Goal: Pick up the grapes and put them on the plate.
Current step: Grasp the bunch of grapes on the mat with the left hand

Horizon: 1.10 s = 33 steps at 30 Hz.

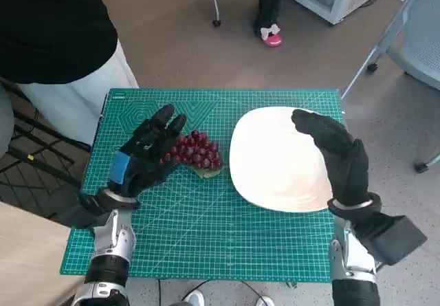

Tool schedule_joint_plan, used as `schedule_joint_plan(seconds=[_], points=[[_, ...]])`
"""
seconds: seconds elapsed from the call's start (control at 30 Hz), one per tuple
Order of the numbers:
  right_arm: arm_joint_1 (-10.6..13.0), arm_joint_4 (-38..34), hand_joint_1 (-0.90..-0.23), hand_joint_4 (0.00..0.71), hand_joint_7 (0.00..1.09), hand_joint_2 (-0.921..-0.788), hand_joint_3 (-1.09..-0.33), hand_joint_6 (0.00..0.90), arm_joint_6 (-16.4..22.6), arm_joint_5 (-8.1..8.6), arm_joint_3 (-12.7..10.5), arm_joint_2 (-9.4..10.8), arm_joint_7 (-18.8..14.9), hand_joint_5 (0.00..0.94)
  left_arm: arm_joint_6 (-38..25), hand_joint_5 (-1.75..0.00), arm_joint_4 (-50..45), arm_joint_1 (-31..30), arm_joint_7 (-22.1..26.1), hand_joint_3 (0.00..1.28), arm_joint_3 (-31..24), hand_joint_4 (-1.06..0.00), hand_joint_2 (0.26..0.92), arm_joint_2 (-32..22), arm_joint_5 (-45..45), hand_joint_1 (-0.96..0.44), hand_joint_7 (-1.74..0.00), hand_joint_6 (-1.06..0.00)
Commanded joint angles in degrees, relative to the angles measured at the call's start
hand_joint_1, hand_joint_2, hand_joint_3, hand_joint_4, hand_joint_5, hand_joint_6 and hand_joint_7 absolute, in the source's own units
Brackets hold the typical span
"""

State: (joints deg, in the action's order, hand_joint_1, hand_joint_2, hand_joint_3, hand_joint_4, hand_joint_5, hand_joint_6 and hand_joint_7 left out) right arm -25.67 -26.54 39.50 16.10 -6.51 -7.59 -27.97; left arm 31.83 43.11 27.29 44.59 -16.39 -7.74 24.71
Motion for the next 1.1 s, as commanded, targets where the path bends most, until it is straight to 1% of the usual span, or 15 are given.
schedule_joint_plan(seconds=[0.03,0.33,0.47,0.53,0.63,0.73,0.8,0.9,1.0,1.1], points=[[0.71,-0.19,-0.634,0.358,0.46,-0.921,-0.885,-0.001,-1.02,0.08,0.06,0.09,-0.08,0.001,0.23,0.0,-0.49,0.53,0.24,0.15,0.41,-0.34,0.921,-0.53,-0.44,-0.37,0.0,-0.45],[0.59,0.4,-0.634,0.359,0.46,-0.921,-0.885,-0.001,-1.61,0.17,0.11,-0.03,-0.09,0.001,0.19,0.0,-0.75,0.72,-0.14,0.14,0.62,-0.34,0.921,-0.91,-0.69,-0.38,0.0,-0.45],[0.66,0.67,-0.634,0.358,0.47,-0.921,-0.885,-0.001,-1.8,0.22,0.07,-0.07,-0.16,0.001,1.65,0.0,-0.93,1.15,-2.2,0.11,1.27,-0.32,0.921,-1.59,-2.91,-0.39,0.0,-0.45],[0.7,0.75,-0.634,0.358,0.47,-0.921,-0.885,-0.001,-1.82,0.21,0.05,-0.09,-0.2,0.001,3.96,0.0,-1.11,1.27,-5.36,0.08,2.22,-0.31,0.919,-2.78,-7.0,-0.41,0.0,-0.43],[0.68,0.73,-0.634,0.358,0.47,-0.921,-0.886,-0.001,-1.88,0.21,0.01,-0.12,-0.24,0.001,7.76,0.0,-2.4,1.12,-13.19,0.04,4.52,-0.27,0.912,-6.09,-17.71,-0.44,0.0,-0.39],[0.6,0.64,-0.634,0.358,0.46,-0.921,-0.886,-0.001,-1.91,0.16,-0.02,-0.14,-0.2,0.001,8.35,0.0,-5.22,0.74,-20.51,0.02,6.79,-0.22,0.905,-9.34,-28.14,-0.49,0.0,-0.32],[0.63,0.74,-0.633,0.358,0.46,-0.921,-0.886,-0.001,-1.95,0.11,-0.01,-0.14,-0.15,0.001,6.95,0.0,-7.86,0.46,-23.92,0.01,8.12,-0.17,0.896,-10.98,-33.53,-0.51,0.0,-0.26],[0.67,0.9,-0.633,0.358,0.46,-0.921,-0.886,-0.001,-2.0,0.07,0.0,-0.15,-0.09,0.001,3.9,0.0,-12.16,0.06,-27.36,0.0,9.87,-0.11,0.873,-12.83,-39.91,-0.52,0.0,-0.2],[0.68,0.91,-0.633,0.358,0.46,-0.921,-0.886,-0.001,-2.0,0.08,-0.01,-0.21,-0.13,0.001,-0.21,0.0,-16.37,-0.37,-29.58,0.0,11.35,-0.06,0.842,-13.9,-44.7,-0.49,0.0,-0.17],[0.68,0.91,-0.633,0.358,0.47,-0.921,-0.886,-0.001,-2.0,0.1,-0.07,-0.3,-0.16,0.001,-6.29,0.0,-21.32,-0.88,-31.05,0.0,12.98,-0.02,0.802,-14.36,-49.16,-0.44,0.0,-0.16]])
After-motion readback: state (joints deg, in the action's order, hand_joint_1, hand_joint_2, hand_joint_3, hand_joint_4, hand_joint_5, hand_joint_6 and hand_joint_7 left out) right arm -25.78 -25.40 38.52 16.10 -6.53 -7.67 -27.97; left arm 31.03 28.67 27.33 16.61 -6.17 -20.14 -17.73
